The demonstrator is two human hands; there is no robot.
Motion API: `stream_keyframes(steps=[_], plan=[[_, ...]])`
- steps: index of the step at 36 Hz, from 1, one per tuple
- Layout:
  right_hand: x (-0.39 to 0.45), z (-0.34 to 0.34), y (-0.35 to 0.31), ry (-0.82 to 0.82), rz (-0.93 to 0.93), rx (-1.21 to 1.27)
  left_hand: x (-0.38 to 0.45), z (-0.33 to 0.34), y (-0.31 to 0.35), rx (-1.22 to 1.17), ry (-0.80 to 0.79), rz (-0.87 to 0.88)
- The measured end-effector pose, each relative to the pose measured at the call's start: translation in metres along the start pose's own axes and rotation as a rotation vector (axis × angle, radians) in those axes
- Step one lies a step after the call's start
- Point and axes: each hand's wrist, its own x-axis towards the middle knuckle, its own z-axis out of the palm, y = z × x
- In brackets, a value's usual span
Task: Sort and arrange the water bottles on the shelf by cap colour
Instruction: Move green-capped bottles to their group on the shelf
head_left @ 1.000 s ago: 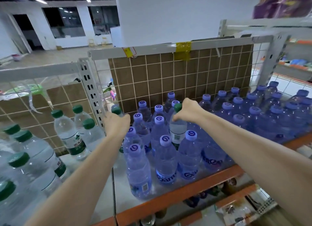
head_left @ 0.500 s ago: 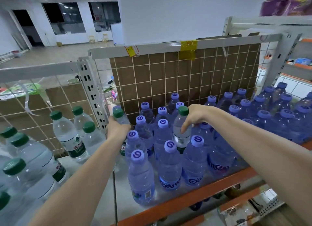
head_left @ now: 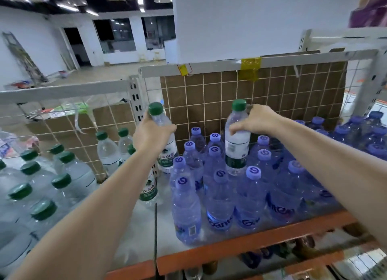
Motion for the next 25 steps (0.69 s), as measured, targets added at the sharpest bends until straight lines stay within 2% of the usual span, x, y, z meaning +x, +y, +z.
stream_keyframes(steps=[4, 9, 13, 16, 21, 25], plan=[[-0.010, -0.014, -0.028, 0.167, -0.150, 0.021, -0.004, -0.033, 0.025, 0.148, 0.115, 0.098], [-0.023, -0.019, -0.067, 0.346, -0.285, -0.023, -0.008, -0.076, 0.046, -0.036, 0.041, 0.157], [-0.036, -0.018, -0.103, 0.454, -0.373, -0.025, -0.012, -0.115, 0.053, -0.004, 0.091, 0.197], [-0.047, -0.015, -0.130, 0.490, -0.436, 0.035, -0.013, -0.143, 0.054, -0.102, 0.080, 0.187], [-0.060, 0.000, -0.180, 0.472, -0.496, 0.105, -0.008, -0.200, 0.046, -0.108, 0.210, 0.166], [-0.062, 0.023, -0.229, 0.453, -0.511, 0.214, 0.000, -0.251, 0.033, -0.146, 0.204, 0.216]])
